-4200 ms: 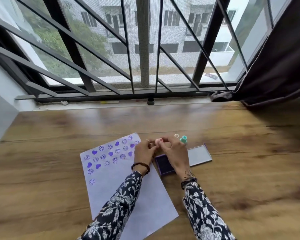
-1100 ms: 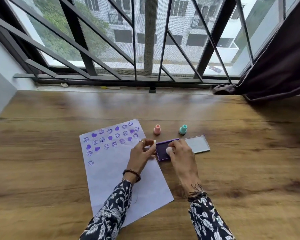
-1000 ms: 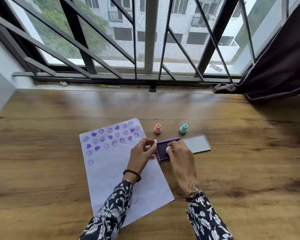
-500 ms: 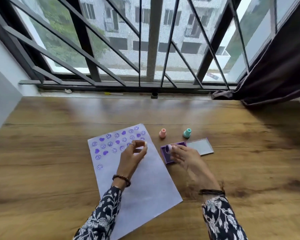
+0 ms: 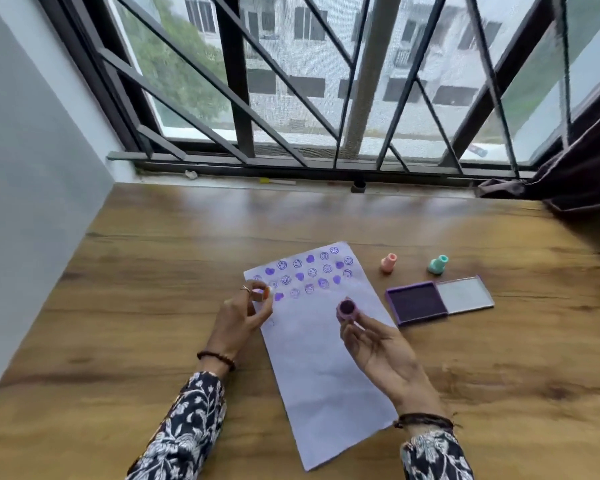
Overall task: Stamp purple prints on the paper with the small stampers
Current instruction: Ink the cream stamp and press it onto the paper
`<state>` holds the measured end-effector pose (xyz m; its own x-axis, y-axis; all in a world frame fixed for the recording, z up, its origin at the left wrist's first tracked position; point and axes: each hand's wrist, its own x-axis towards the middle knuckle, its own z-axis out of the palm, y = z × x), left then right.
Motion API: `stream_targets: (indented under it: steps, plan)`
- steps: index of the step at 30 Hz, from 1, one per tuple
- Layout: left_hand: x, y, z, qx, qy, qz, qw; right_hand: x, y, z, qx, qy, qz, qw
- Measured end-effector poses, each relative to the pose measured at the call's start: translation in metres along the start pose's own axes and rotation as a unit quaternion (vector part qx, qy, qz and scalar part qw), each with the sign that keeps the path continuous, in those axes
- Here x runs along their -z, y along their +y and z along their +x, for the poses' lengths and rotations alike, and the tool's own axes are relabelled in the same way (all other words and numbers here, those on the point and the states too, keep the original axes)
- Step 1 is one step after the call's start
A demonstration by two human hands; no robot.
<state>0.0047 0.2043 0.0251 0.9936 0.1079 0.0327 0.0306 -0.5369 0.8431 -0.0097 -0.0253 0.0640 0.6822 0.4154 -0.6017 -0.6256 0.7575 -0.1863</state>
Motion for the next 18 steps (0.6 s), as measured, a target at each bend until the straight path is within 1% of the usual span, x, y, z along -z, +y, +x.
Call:
stream_targets:
  steps: [4, 6, 8, 10, 13, 16, 17, 18]
  plan:
    - [0.005, -0.009, 0.002, 0.036, -0.035, -0.066, 0.997, -0.005, 0.011, 0.005, 0.028, 0.016, -0.018, 0.999]
    - [0.007, -0.012, 0.004, 0.041, -0.042, -0.085, 0.995, -0.010, 0.017, 0.010, 0.066, 0.042, -0.097, 0.992]
    - [0.008, -0.013, 0.004, 0.037, -0.041, -0.090, 0.994, -0.017, 0.027, 0.018, 0.126, 0.085, -0.226, 0.962]
    - [0.009, -0.012, 0.003, 0.031, -0.040, -0.088, 0.995, -0.025, 0.038, 0.025, 0.182, 0.142, -0.360, 0.904]
    - [0.010, -0.011, 0.003, 0.029, -0.040, -0.094, 0.994, -0.036, 0.054, 0.037, 0.253, 0.226, -0.531, 0.777]
    - [0.009, -0.013, 0.003, 0.022, -0.035, -0.098, 0.994, -0.045, 0.072, 0.049, 0.299, 0.253, -0.664, 0.637]
    - [0.009, -0.013, 0.004, 0.019, -0.033, -0.093, 0.995, -0.047, 0.077, 0.053, 0.313, 0.255, -0.694, 0.596]
    - [0.009, -0.014, 0.004, 0.016, -0.030, -0.090, 0.995, -0.049, 0.082, 0.056, 0.324, 0.253, -0.715, 0.565]
